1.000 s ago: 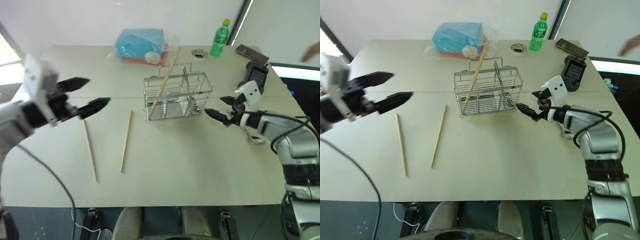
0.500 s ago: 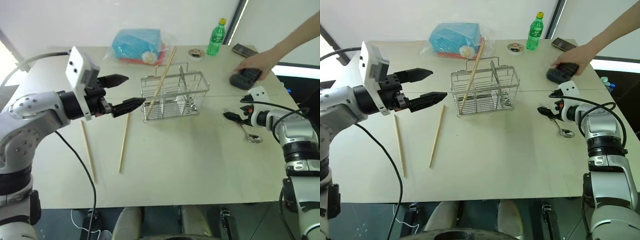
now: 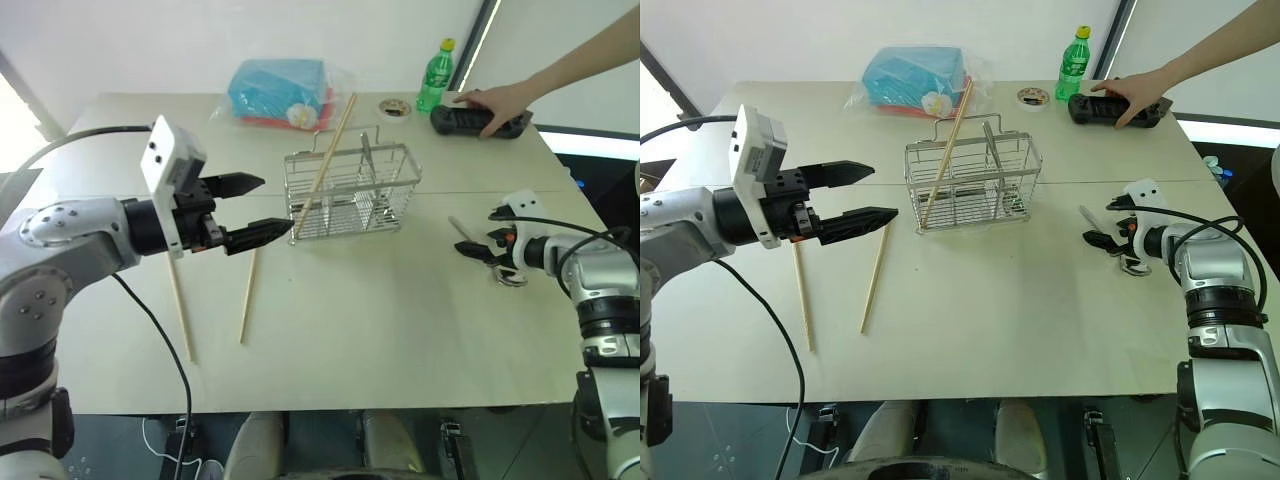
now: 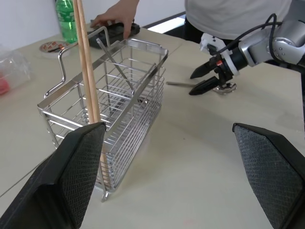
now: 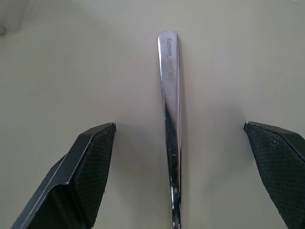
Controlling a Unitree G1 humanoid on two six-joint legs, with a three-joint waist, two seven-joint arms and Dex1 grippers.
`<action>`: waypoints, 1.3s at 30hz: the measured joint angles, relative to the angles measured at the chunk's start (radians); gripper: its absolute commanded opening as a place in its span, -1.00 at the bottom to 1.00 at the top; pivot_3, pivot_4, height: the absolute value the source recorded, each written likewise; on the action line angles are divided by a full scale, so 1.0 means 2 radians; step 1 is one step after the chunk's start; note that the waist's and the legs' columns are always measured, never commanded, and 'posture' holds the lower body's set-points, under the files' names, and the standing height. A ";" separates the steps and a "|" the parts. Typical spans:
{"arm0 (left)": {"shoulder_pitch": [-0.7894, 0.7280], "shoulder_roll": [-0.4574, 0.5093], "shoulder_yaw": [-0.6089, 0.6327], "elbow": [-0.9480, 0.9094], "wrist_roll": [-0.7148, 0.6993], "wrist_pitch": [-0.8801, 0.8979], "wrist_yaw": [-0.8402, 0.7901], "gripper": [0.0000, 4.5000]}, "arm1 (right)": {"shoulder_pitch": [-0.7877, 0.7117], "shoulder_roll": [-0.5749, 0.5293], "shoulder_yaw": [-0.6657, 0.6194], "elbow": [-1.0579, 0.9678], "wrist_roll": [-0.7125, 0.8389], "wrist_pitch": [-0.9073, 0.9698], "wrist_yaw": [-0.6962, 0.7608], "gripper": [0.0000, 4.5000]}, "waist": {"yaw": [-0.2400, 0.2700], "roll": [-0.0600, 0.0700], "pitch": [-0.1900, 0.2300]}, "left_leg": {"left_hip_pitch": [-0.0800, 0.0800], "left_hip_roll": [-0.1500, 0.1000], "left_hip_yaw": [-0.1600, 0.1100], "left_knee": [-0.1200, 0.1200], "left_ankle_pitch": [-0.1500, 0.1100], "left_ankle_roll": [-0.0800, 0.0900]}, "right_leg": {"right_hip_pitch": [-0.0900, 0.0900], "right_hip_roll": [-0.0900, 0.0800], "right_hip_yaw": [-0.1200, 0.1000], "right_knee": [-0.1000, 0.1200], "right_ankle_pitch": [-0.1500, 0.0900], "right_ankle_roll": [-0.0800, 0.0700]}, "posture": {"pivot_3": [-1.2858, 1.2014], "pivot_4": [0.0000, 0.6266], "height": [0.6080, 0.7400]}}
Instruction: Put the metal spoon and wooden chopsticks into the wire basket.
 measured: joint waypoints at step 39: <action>-0.028 0.006 0.038 0.052 0.026 -0.020 0.009 1.00 | -0.102 0.188 -0.136 -0.234 0.148 -0.067 -0.167 -0.96 | -0.002 0.001 0.001 | 0.000 0.002 0.000 0.000 0.001 -0.002 | -0.001 0.001 0.000 0.002 0.000 0.000 | 0.03 -0.52 0.60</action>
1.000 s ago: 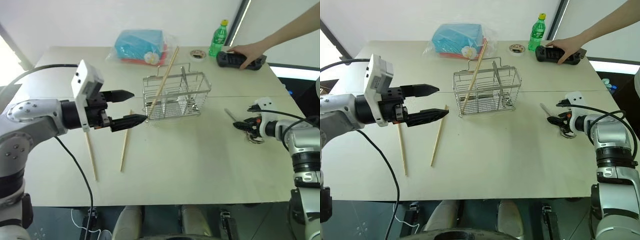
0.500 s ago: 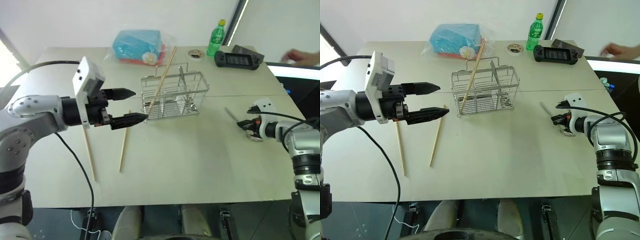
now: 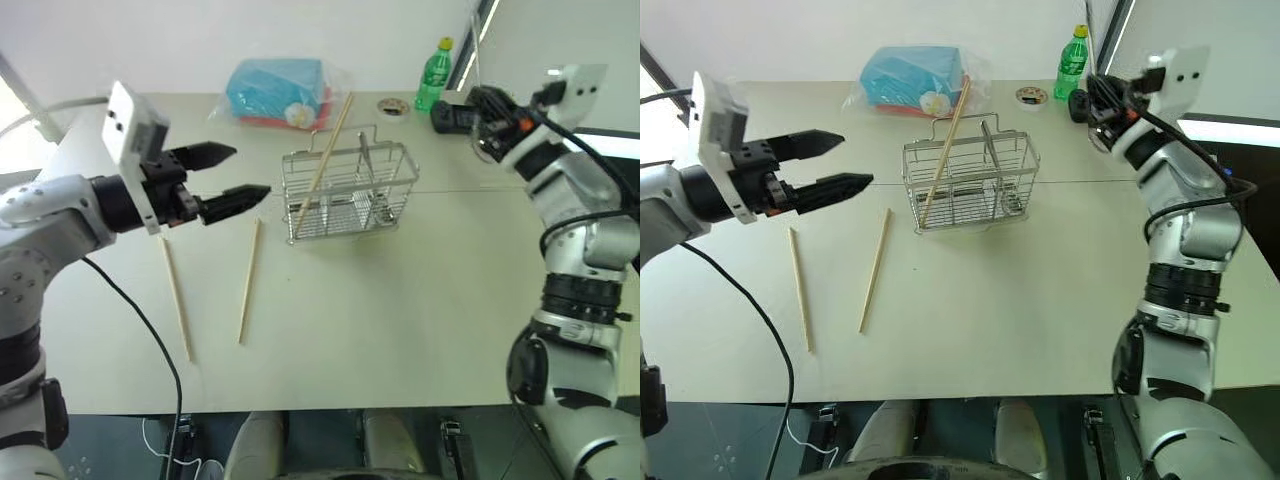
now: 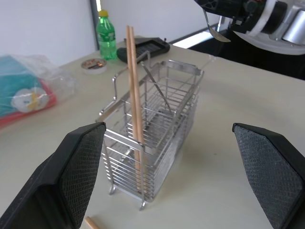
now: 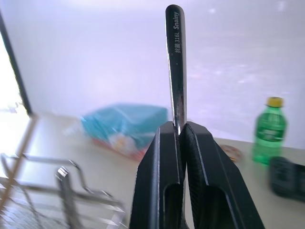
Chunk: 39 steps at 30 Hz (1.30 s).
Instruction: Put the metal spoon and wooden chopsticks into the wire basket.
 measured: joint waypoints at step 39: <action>-0.027 -0.002 0.000 0.021 0.012 -0.017 0.008 1.00 | -0.037 0.125 0.076 0.155 -0.028 -0.123 -0.048 0.99 | -0.012 0.000 0.000 | 0.000 0.003 0.000 -0.001 0.000 -0.001 | -0.003 0.003 0.000 0.004 0.000 0.000 | 0.03 -0.52 0.60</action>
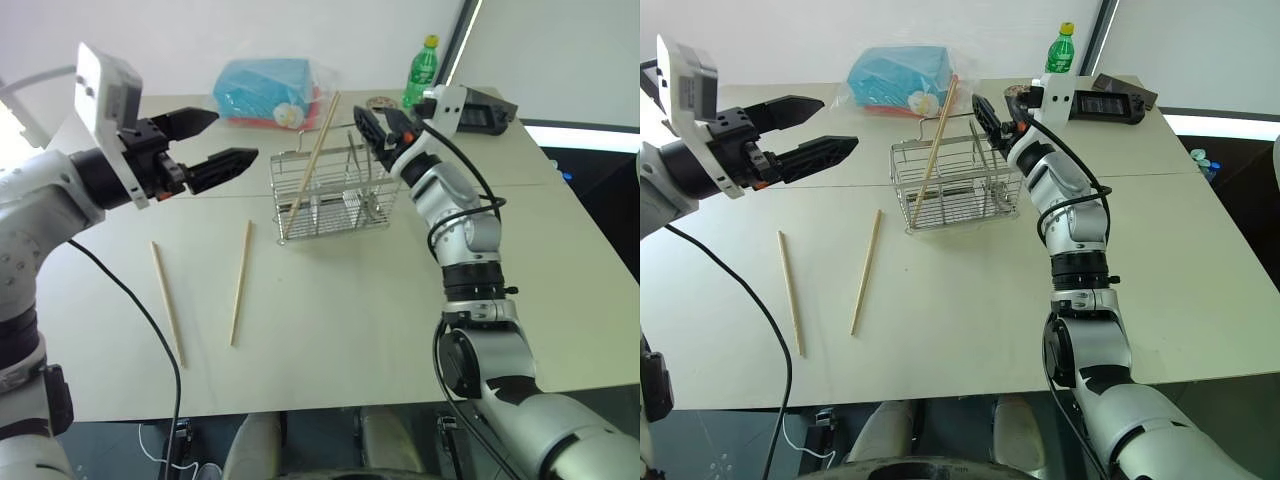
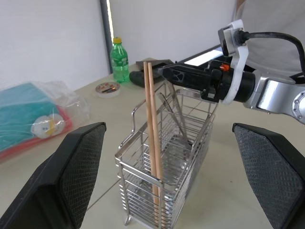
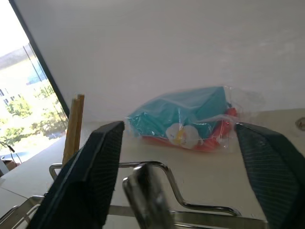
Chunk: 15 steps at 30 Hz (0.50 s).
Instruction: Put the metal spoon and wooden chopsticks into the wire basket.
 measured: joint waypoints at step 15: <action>0.103 0.025 0.070 -0.001 0.037 0.002 0.034 1.00 | -0.033 -0.234 0.015 -0.169 0.087 0.218 0.170 0.99 | 0.000 0.000 0.000 | 0.000 0.001 0.001 -0.001 0.000 0.000 | 0.000 0.000 0.000 -0.001 0.000 0.000 | 0.03 -0.52 0.60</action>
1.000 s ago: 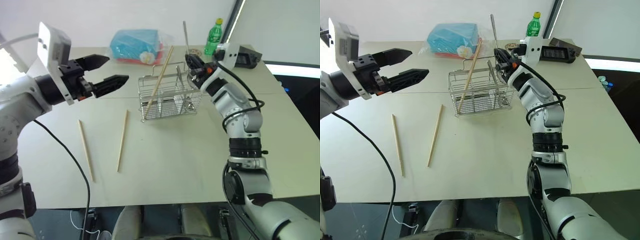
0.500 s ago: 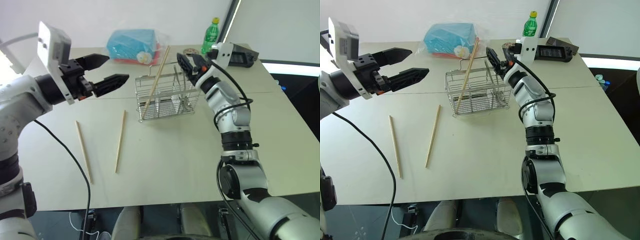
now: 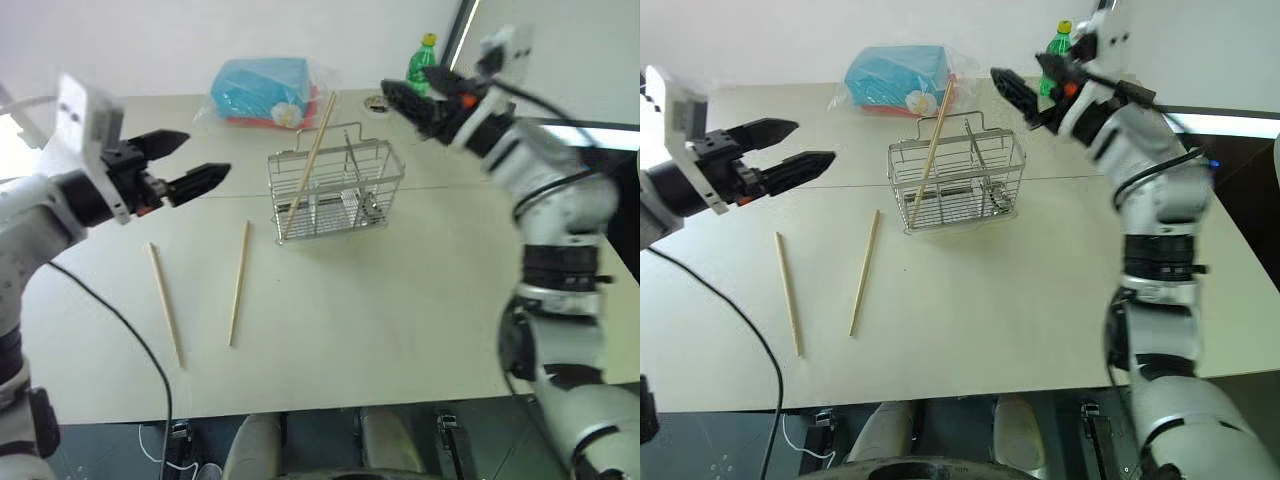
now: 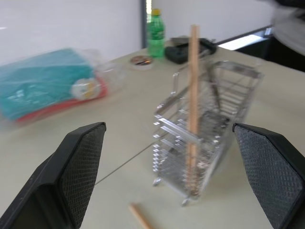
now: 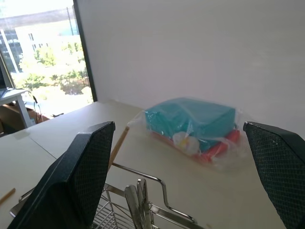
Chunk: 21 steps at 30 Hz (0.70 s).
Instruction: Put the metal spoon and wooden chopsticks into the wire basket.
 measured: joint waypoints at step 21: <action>0.079 -0.184 0.120 0.026 0.109 0.195 0.310 1.00 | 0.153 -0.184 0.029 -0.185 0.122 0.149 0.207 0.99 | 0.017 -0.004 -0.001 | -0.001 0.000 0.002 0.001 0.000 0.000 | 0.002 -0.001 0.000 -0.005 0.000 -0.002 | 0.03 -0.52 0.60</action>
